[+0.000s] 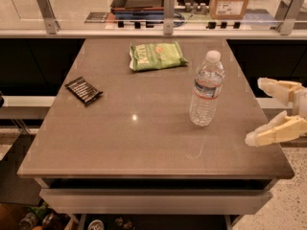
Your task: Pick water bottle
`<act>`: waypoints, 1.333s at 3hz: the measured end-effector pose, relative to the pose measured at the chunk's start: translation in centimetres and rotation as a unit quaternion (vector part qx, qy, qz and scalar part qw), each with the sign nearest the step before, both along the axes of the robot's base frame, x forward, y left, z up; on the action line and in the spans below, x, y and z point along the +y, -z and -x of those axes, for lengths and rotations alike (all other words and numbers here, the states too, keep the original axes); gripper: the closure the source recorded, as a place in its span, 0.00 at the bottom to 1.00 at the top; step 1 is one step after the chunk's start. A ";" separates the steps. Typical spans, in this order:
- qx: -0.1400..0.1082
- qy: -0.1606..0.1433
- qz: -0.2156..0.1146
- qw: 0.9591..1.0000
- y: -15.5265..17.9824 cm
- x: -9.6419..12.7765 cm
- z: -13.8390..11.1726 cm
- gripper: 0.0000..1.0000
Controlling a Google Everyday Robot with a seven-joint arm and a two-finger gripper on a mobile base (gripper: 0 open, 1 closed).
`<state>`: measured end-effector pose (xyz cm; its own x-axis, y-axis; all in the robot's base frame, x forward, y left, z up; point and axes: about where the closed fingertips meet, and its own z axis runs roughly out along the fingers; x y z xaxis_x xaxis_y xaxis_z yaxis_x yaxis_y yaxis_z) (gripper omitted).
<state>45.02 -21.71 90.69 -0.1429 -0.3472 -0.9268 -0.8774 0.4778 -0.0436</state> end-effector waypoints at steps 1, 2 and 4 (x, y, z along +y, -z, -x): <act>-0.024 -0.008 -0.004 1.000 0.6 0.3 -0.8 0.00; -0.043 -0.009 -0.012 0.999 1.3 1.0 -1.7 0.00; -0.065 -0.001 -0.020 0.998 1.8 3.2 -3.9 0.00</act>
Offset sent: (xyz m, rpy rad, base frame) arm 0.0288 0.0132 -0.0226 0.0432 -0.1284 0.0082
